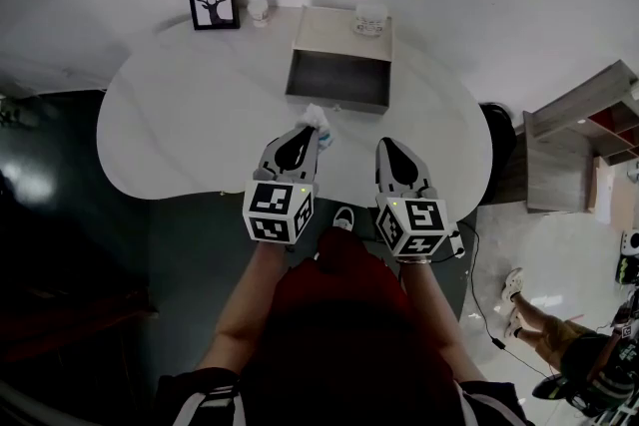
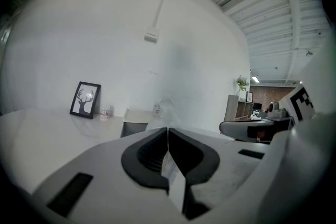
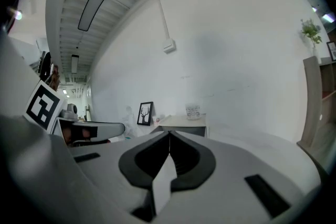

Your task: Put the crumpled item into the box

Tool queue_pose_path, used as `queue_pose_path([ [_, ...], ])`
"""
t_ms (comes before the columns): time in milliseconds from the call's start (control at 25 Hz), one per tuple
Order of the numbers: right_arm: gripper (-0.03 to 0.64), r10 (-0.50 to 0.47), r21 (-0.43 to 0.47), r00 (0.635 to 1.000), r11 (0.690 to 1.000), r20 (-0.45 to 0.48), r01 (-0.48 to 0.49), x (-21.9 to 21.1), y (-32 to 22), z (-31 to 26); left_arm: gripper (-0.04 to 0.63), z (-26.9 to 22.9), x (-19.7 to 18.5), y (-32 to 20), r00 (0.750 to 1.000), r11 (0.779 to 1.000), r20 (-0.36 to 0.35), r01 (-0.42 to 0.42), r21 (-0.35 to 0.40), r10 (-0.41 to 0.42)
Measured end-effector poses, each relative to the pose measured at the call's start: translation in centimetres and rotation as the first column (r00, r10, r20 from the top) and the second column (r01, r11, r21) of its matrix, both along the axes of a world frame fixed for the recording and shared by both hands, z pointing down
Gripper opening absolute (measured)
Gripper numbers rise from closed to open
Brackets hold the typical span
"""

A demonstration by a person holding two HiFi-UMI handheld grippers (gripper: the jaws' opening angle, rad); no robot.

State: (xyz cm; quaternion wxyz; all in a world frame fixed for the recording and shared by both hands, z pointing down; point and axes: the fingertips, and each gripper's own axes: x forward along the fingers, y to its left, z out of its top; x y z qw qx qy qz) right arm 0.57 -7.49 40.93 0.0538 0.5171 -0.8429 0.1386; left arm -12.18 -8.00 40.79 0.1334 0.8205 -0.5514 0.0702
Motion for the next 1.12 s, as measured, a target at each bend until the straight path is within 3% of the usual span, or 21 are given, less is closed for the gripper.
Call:
queue_pose_path([
  [680,0.015,0.045,-0.032,0.999,0.998,-0.001,-0.045,2.9,-7.2,0.6,0.028,-0.5,2.1,-10.3,0.998,0.999,0.047,-0.035,0.005,0.034],
  [1120,0.015,0.068,-0.064,0.998,0.996,0.0,-0.068,4.5,-10.2,1.8,0.029,1.4,3.2,-14.8,0.995,0.998,0.085,-0.051,-0.033,0.053],
])
